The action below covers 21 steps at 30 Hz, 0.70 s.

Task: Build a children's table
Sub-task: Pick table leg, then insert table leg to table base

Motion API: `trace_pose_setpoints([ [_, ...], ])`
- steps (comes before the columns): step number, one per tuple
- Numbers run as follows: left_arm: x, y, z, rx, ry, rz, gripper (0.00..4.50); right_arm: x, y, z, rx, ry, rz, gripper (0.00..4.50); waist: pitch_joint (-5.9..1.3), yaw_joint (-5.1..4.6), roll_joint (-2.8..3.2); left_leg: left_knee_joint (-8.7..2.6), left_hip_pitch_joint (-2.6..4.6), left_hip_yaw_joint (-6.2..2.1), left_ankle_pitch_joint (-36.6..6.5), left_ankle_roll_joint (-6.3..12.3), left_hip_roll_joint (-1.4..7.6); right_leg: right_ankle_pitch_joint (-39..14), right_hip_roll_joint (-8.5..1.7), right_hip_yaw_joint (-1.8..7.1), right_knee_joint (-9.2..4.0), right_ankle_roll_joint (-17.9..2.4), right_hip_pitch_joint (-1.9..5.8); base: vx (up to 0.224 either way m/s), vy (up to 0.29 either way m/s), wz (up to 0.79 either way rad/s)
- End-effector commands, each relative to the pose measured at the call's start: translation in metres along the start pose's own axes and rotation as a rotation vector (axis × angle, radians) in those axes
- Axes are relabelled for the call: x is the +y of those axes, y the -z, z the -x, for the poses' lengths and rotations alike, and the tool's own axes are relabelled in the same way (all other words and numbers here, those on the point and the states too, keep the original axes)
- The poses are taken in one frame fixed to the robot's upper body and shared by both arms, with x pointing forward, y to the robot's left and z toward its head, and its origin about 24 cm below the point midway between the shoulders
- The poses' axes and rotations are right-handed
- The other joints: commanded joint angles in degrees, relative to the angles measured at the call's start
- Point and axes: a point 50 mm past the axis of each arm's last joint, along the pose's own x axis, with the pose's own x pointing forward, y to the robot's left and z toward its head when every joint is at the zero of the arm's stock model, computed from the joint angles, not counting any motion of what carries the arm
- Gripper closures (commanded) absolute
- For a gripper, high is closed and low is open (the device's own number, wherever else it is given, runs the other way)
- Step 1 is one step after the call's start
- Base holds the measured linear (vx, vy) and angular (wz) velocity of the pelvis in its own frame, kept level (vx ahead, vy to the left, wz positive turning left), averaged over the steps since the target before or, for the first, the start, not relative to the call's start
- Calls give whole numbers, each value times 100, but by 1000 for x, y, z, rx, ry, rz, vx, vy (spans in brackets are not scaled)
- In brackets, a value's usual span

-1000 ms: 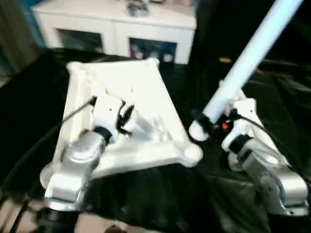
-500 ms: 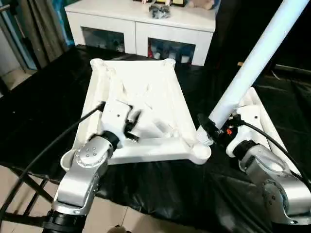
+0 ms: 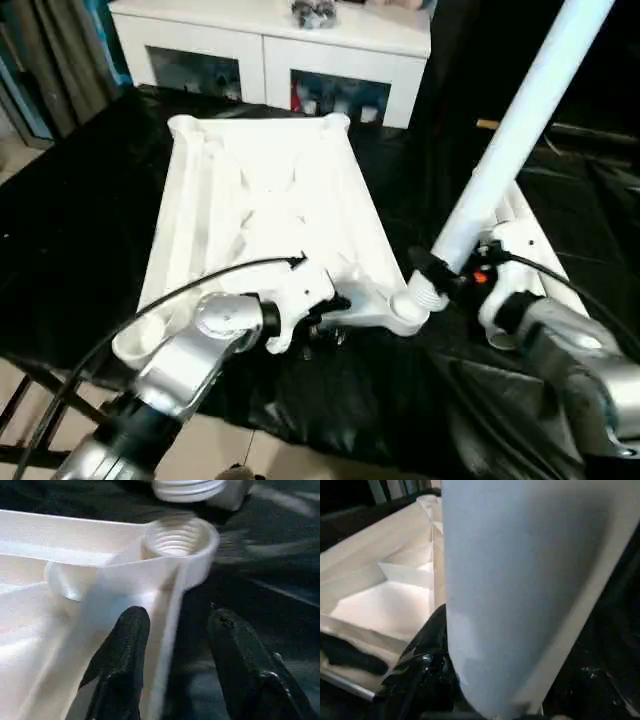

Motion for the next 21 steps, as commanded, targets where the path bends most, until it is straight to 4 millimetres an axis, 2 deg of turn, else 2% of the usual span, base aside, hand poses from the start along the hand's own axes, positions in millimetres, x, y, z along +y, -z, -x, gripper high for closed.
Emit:
trace_pose_setpoints([
  [1,2,-4,-2,-5,20,-29,241,-4,-3,1,2,-3,7,259,-441,25,-15,-385,4,-167,-125,257,418,-51,-615,430,-275,-1064,277,52,-20,-1],
  [2,4,-4,-3,1,31,-38,241,-4,-3,1,5,-9,22,259,-469,35,12,-347,2,-162,152,382,410,424,-601,430,-220,-1173,273,0,0,0],
  [3,4,-5,-4,2,37,-37,241,-4,-3,1,5,-11,26,259,-478,30,-5,-334,-14,-159,252,441,401,637,-588,428,-187,-1212,280,0,0,0],
  [4,6,-5,-5,4,48,-35,241,-4,-4,1,8,-16,29,259,-479,37,-10,-322,-23,-155,302,512,391,765,-588,428,-174,-1249,279,0,0,0],
  [5,8,-6,-5,6,53,-36,241,-4,-4,0,12,-17,27,259,-448,38,28,-325,-17,-142,139,606,395,598,-597,420,-215,-1307,268,0,0,0],
  [6,9,-5,-6,12,53,-25,241,-4,-4,0,15,-18,25,259,-444,44,19,-329,-8,-140,31,587,408,443,-604,420,-229,-1310,273,0,0,0],
  [7,12,-4,-7,23,62,-23,241,-5,-6,-1,15,-26,27,259,-429,51,53,-343,-1,-146,-135,527,417,97,-607,410,-258,-1291,276,0,0,0],
  [8,12,-4,-7,23,62,-23,260,-5,-6,-1,15,-26,27,259,-413,41,38,-358,18,-145,-332,428,435,-272,-597,404,-298,-1252,266,0,0,0],
  [9,12,-2,-7,25,73,-15,271,-4,-7,-1,13,-35,24,259,-403,36,33,-366,19,-145,-410,380,440,-426,-594,403,-311,-1233,263,0,0,0],
  [11,13,-1,-6,26,86,-2,278,-5,-8,-2,11,-43,30,259,-384,36,66,-378,41,-140,-649,252,441,-867,-598,410,-371,-1153,247,0,0,0],
  [12,13,-1,-6,25,90,2,284,-5,-9,-3,10,-45,32,259,-392,45,60,-381,50,-145,-678,204,446,-961,-600,412,-373,-1114,247,0,0,0],
  [14,12,0,-4,36,113,10,314,-5,-10,-5,7,-58,42,259,-391,43,63,-391,44,-148,-673,171,450,-955,-592,410,-370,-1116,239,0,0,0],
  [17,13,3,-1,71,138,18,327,-4,-12,-8,8,-82,61,259,-394,51,79,-395,38,-155,-668,151,448,-953,-591,402,-358,-1118,241,0,0,0],
  [21,17,6,0,88,117,26,368,-2,-13,-12,10,-104,66,259,-409,61,74,-378,33,-144,-585,178,436,-818,-587,406,-349,-1146,242,0,0,0],
])
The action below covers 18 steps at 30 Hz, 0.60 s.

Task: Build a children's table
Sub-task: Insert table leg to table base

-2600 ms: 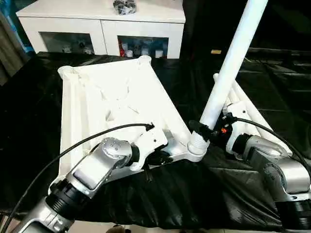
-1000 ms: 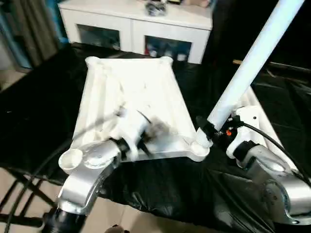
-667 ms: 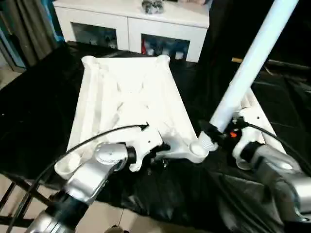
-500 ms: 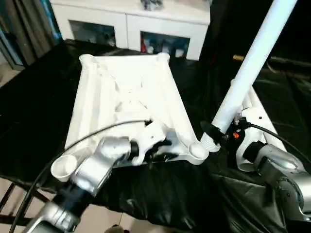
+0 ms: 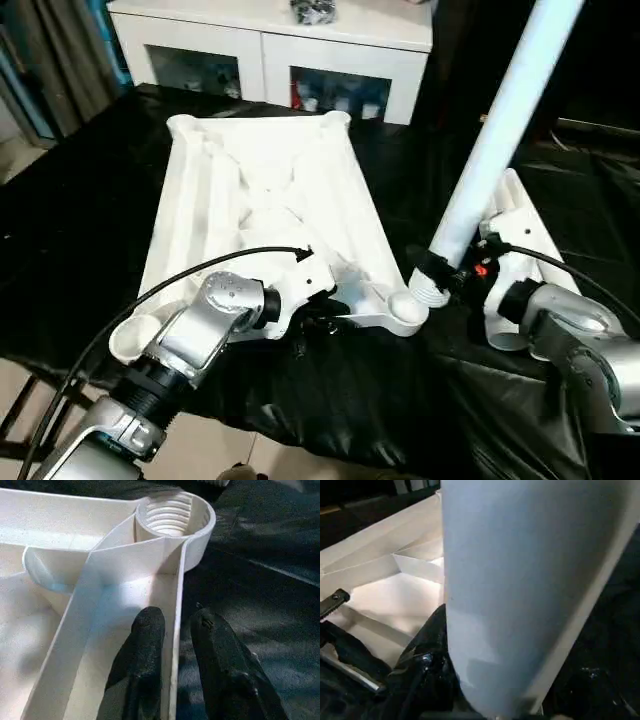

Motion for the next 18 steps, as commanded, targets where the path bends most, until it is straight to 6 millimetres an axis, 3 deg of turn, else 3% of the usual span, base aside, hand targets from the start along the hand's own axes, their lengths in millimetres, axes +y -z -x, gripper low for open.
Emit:
trace_pose_setpoints([
  [1,4,-1,1,12,-10,6,374,0,-8,-2,-18,-22,29,259,-394,23,23,-384,61,-156,-598,195,420,-751,-601,412,-421,-1109,307,0,0,0],
  [7,7,3,4,47,-4,5,436,3,-4,-9,18,-70,50,259,-397,21,40,-384,51,-159,-596,211,419,-703,-601,406,-412,-1141,310,0,0,0],
  [18,4,10,5,130,35,-62,450,2,5,-13,53,-114,19,259,-411,1,55,-375,45,-159,-591,251,419,-686,-603,398,-411,-1171,320,0,0,0],
])
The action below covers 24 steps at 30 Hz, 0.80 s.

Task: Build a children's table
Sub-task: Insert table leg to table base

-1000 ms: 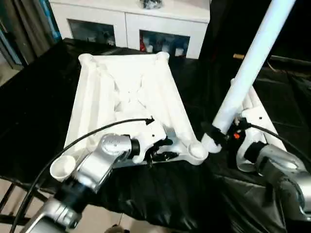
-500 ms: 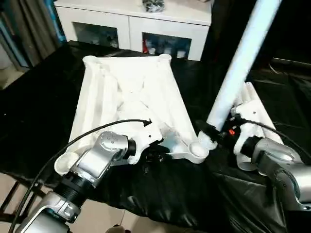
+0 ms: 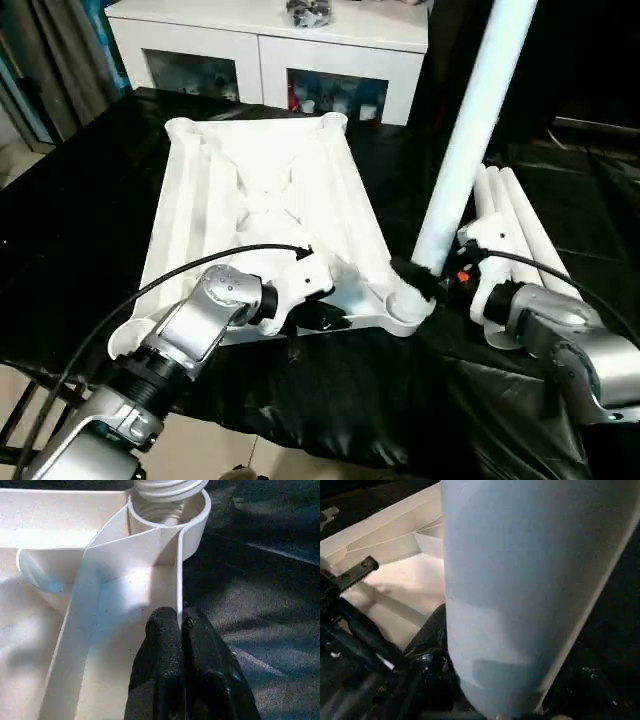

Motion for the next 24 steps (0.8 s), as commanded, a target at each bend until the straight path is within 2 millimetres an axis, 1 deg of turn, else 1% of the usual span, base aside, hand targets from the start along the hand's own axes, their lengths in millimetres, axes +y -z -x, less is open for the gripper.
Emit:
trace_pose_setpoints([
  [1,-1,10,1,61,4,10,450,-1,-5,0,-10,-11,18,259,-383,33,7,-378,44,-159,-589,246,414,-692,-602,400,-404,-1174,321,0,0,0],
  [7,-2,9,1,52,28,29,450,2,0,-3,19,-55,2,259,-385,30,14,-377,54,-158,-612,250,419,-735,-597,399,-411,-1179,310,0,0,0],
  [10,-2,9,1,45,33,36,450,1,3,-5,32,-61,1,259,-394,30,15,-369,49,-154,-582,260,412,-685,-606,398,-407,-1212,313,0,0,0],
  [11,-2,9,2,43,36,35,450,1,4,-5,35,-60,0,259,-392,29,3,-370,43,-152,-569,270,412,-677,-601,397,-406,-1212,315,0,0,0],
  [15,-3,6,3,30,55,38,450,-2,7,-9,33,-47,-5,259,-396,34,14,-367,48,-152,-545,261,415,-674,-607,398,-400,-1233,310,0,0,0],
  [16,-4,6,3,25,63,37,450,-3,8,-10,30,-40,-12,259,-392,36,-1,-368,48,-147,-549,260,413,-673,-603,399,-403,-1227,310,0,0,0],
  [18,-4,5,4,19,68,38,450,-4,9,-11,27,-37,-22,259,-391,32,3,-375,38,-155,-534,265,414,-675,-602,393,-393,-1215,318,0,0,0],
  [19,-5,4,4,16,71,39,450,-5,10,-12,25,-38,-28,259,-391,26,9,-373,48,-154,-573,259,418,-715,-609,393,-400,-1218,313,0,0,0],
  [20,-5,3,4,11,78,39,450,-4,11,-12,25,-44,-38,259,-386,18,-4,-377,46,-154,-595,261,415,-755,-606,392,-409,-1217,312,0,0,0],
  [23,-6,1,5,2,76,40,450,-3,14,-11,21,-72,-69,259,-388,16,12,-374,48,-155,-597,261,418,-797,-605,395,-413,-1203,312,0,0,0],
  [24,-6,1,4,-1,73,41,450,-2,15,-9,20,-81,-83,259,-387,17,30,-375,46,-157,-587,261,417,-772,-603,392,-405,-1208,312,0,0,0],
])
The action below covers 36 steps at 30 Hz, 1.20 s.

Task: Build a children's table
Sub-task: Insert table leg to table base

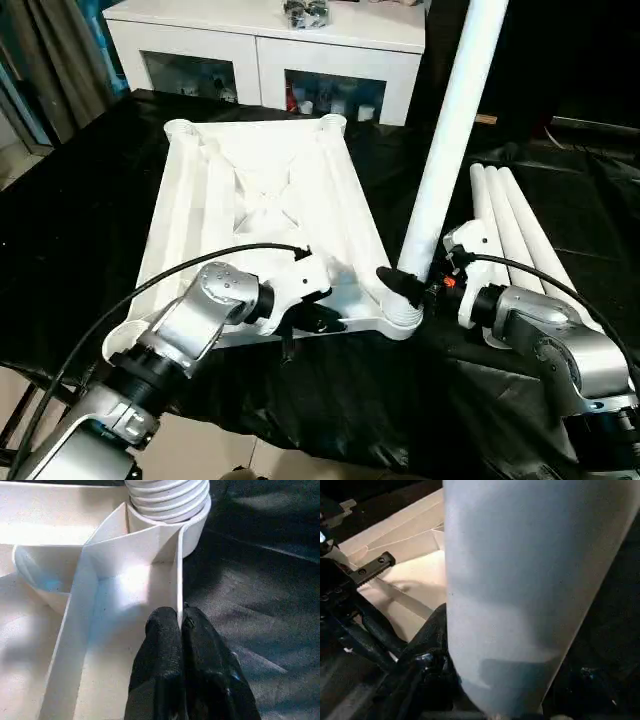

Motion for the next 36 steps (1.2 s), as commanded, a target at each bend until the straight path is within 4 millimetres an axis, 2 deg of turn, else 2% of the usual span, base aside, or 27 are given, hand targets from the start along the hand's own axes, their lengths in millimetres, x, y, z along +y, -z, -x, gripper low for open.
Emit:
trace_pose_setpoints([
  [1,-5,0,-1,-15,41,10,450,-3,7,5,12,8,-38,259,-385,43,14,-376,43,-159,-587,271,420,-696,-604,397,-405,-1219,318,0,0,0],
  [3,-6,-2,-1,-24,34,14,450,-3,12,9,3,21,-60,259,-386,55,47,-377,51,-161,-574,273,421,-630,-601,395,-399,-1236,310,0,0,0],
  [6,-6,-3,-1,-30,19,17,450,-5,20,12,-16,46,-89,259,-393,81,26,-375,49,-156,-581,287,426,-550,-611,397,-394,-1267,311,0,0,0],
  [11,-4,-5,-3,-41,-6,30,450,-7,37,13,-19,111,-120,259,-372,73,24,-391,53,-157,-732,238,417,-878,-606,386,-436,-1203,302,0,0,0],
  [12,-4,-5,-4,-45,-12,33,450,-7,41,13,-26,121,-135,259,-366,74,109,-393,60,-165,-846,196,418,-963,-606,386,-465,-1191,287,0,0,0],
  [13,-3,-6,-5,-46,-18,36,450,-7,44,13,-34,128,-147,259,-358,69,80,-399,59,-165,-970,168,411,-1092,-608,385,-481,-1173,291,0,0,0],
  [15,-2,-6,-7,-47,-28,39,450,-6,50,14,-60,148,-177,259,-364,75,82,-405,59,-173,-1004,151,409,-1227,-612,383,-494,-1123,299,0,0,0],
  [16,-2,-6,-8,-47,-34,40,450,-6,52,15,-70,152,-185,259,-351,78,88,-410,73,-170,-1091,148,416,-1338,-615,386,-518,-1089,276,0,0,0],
  [17,-2,-6,-8,-46,-37,41,450,-6,54,16,-81,163,-186,259,-362,73,120,-418,68,-182,-1118,129,417,-1350,-611,378,-516,-1069,291,0,0,0],
  [21,-2,-5,-10,-35,-40,38,450,-2,60,21,-110,177,-192,259,-353,75,123,-432,99,-182,-1239,130,423,-1421,-601,382,-533,-1044,265,0,0,0],
  [22,-2,-5,-10,-35,-40,38,450,-2,60,21,-110,178,-192,259,-354,75,120,-438,84,-186,-1251,129,419,-1462,-611,381,-531,-1023,285,0,0,0],
  [27,0,-4,-11,-28,-57,39,450,5,67,25,-139,193,-166,259,-348,75,120,-455,78,-191,-1289,152,419,-1589,-617,379,-558,-953,277,0,0,0],
  [30,1,-3,-12,-23,-58,37,450,7,67,27,-140,193,-150,259,-325,60,122,-464,82,-196,-1438,150,409,-1943,-621,380,-601,-862,266,0,0,0],
  [32,1,-3,-12,-17,-59,33,450,8,65,29,-131,190,-125,259,-316,46,100,-475,102,-200,-1572,123,407,-2190,-617,379,-628,-795,259,0,0,0],
  [35,2,-3,-12,-12,-59,29,450,8,64,31,-101,177,-89,259,-322,61,116,-478,116,-202,-1532,127,419,-2193,-622,389,-634,-767,250,0,0,0],
  [36,2,-3,-12,-11,-58,27,450,9,65,31,-86,169,-74,259,-326,59,112,-484,100,-203,-1478,137,423,-2041,-614,389,-615,-793,260,0,0,0],
])
